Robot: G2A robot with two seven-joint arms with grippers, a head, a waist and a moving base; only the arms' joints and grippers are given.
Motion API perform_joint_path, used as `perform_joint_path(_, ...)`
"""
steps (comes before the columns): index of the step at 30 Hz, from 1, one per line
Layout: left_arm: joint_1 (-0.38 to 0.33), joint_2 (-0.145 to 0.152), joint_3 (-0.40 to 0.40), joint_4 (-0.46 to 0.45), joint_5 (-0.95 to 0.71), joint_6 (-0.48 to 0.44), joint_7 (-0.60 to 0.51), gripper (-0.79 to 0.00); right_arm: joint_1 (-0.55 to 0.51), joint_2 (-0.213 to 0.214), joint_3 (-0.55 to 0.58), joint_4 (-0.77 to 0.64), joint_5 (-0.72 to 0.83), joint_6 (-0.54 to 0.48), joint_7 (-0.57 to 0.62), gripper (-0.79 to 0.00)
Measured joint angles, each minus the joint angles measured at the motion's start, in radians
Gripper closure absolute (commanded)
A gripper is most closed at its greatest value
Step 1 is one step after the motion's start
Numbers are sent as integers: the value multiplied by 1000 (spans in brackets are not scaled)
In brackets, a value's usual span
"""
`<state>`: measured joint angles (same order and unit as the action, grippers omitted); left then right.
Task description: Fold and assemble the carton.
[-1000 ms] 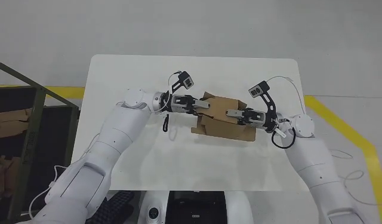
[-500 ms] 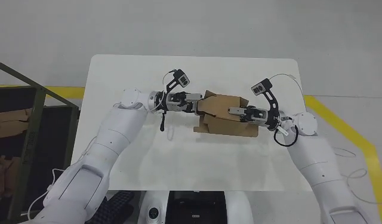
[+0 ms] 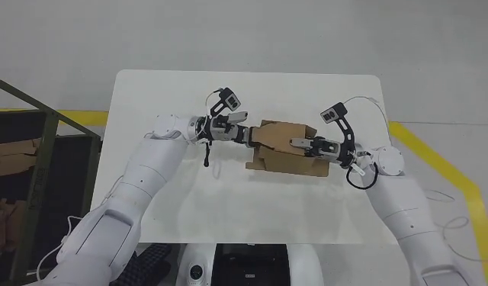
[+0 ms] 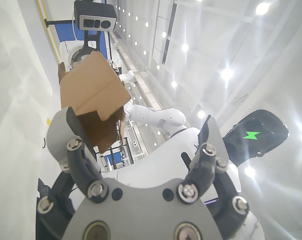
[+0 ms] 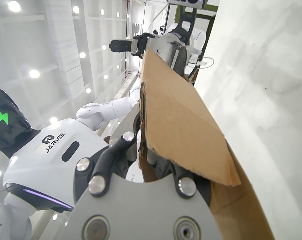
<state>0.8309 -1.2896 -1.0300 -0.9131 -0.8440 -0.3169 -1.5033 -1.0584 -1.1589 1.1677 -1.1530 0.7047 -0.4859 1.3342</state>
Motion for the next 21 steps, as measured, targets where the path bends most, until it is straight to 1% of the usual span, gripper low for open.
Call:
perform_joint_path(11,-2,-10,3,8,-16,8,-8,-785,0,1,-12,4,-14,-44,-44,0)
perform_joint_path(21,-14,-20,3,36,-18,4,-4,-785,-1,1,-30,1,-30,-76,-76,0)
